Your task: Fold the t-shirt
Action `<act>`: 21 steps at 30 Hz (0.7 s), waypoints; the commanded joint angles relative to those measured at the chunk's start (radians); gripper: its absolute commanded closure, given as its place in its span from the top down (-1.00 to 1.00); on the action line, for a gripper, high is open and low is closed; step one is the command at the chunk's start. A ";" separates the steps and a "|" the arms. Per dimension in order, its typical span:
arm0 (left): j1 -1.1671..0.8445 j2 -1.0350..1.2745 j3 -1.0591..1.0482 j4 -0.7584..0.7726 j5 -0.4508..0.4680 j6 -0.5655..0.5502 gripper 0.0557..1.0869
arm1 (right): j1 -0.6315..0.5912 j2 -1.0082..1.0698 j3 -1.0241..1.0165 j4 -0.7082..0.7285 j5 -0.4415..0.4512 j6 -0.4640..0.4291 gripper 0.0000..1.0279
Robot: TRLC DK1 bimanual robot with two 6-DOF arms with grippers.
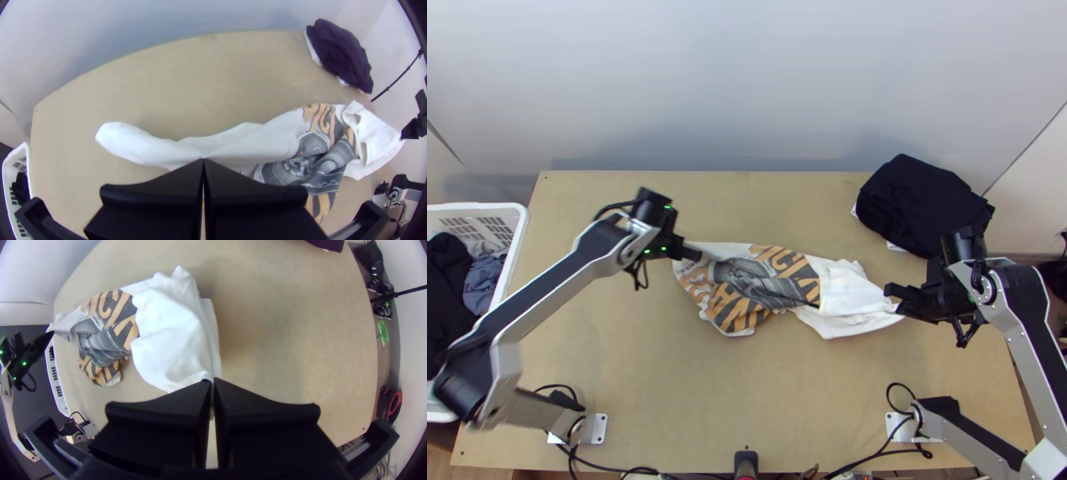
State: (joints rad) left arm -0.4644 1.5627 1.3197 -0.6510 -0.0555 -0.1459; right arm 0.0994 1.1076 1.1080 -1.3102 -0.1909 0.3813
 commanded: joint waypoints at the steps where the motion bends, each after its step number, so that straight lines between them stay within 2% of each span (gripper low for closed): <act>1: 0.040 -0.191 -0.053 0.039 0.006 0.014 -0.93 | 0.002 0.034 0.009 0.011 0.001 -0.002 -0.95; 4: 0.040 -0.239 -0.043 -0.019 0.008 0.016 -0.93 | 0.017 0.057 0.027 0.015 0.001 0.002 -0.94; 11: -0.100 -0.276 -0.114 -0.365 0.028 0.005 -0.93 | -0.003 0.118 0.078 0.015 0.001 -0.018 -0.95; 13: -0.171 -0.253 -0.122 -0.542 0.125 0.008 -0.93 | -0.007 0.132 0.089 0.015 0.001 -0.022 -0.94; 16: -0.253 -0.240 -0.137 -0.710 0.335 0.046 -0.93 | -0.010 0.164 0.104 0.015 0.002 -0.027 -0.94; 21: -0.450 -0.314 -0.180 -0.720 0.476 0.092 -0.93 | -0.010 0.218 0.138 0.015 0.001 -0.027 -0.95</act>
State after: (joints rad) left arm -0.6987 1.3025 1.1877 -1.2266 0.2180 -0.1066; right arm 0.0937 1.2617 1.2045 -1.2953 -0.1909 0.3588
